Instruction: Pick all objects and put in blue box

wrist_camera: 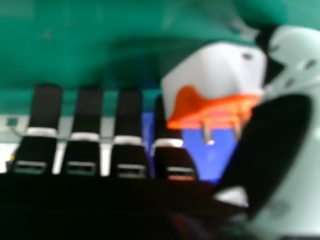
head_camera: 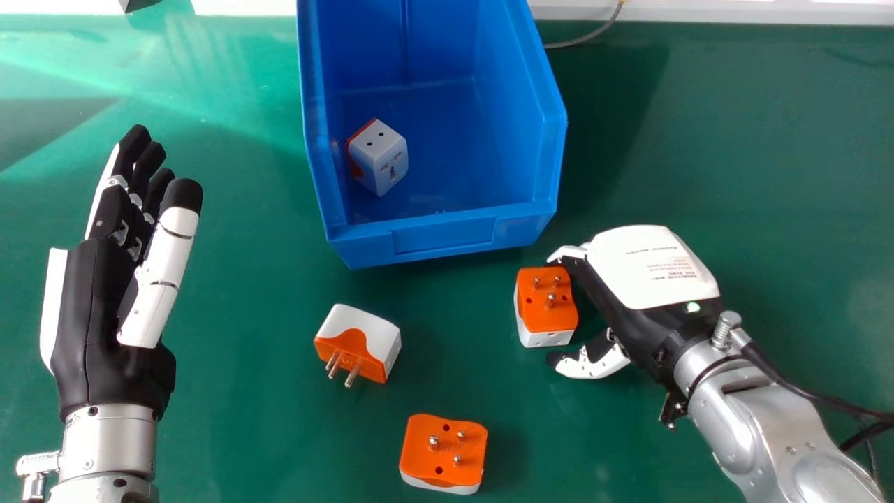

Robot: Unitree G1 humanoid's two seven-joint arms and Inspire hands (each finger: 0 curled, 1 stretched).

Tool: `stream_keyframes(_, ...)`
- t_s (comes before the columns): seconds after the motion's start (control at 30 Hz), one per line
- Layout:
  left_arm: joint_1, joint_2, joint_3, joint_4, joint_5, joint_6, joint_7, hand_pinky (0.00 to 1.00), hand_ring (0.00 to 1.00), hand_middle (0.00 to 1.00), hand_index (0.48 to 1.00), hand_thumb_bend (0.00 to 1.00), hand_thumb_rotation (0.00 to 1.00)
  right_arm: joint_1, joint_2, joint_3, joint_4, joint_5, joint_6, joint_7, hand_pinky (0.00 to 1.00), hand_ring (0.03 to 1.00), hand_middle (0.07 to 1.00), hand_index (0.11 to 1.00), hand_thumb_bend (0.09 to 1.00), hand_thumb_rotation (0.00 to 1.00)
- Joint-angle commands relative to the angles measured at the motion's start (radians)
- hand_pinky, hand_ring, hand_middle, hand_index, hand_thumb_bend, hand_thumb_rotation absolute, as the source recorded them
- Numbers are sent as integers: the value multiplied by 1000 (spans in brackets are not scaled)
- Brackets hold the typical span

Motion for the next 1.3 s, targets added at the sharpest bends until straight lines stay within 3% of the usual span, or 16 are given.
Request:
stream_keyframes(0.0,-7,4,7,-30,-15,-7,-5,967,952,954,934,580,607,28,-10,7,55,5,-11,0,441,524,577,609,646,121)
stream_keyframes(0.27,-8,10,5,-27,-5,-8,-3,963,956,962,943,561,604,20,5,-13,71,61,-12,12,396,483,516,541,569,49)
stream_keyframes(0.57,-7,8,5,-30,-11,-4,-3,964,956,961,941,561,610,32,10,-25,49,105,2,32,327,423,495,502,531,16)
stream_keyframes(0.77,-8,9,3,-27,8,-4,6,966,955,958,937,567,611,43,6,-29,25,112,9,54,320,416,492,492,521,8)
stream_keyframes(0.93,-8,2,2,-33,8,4,14,963,954,956,933,572,616,56,-4,-27,-15,99,19,73,316,412,485,495,517,5)
stream_keyframes(1.07,-4,3,2,-36,2,6,8,961,953,954,931,575,617,77,-10,-37,-69,104,31,98,311,406,480,499,515,4)
stream_keyframes(1.27,2,2,3,-35,7,-1,8,963,954,953,930,578,617,144,-21,-71,-231,108,77,174,303,400,474,503,513,2)
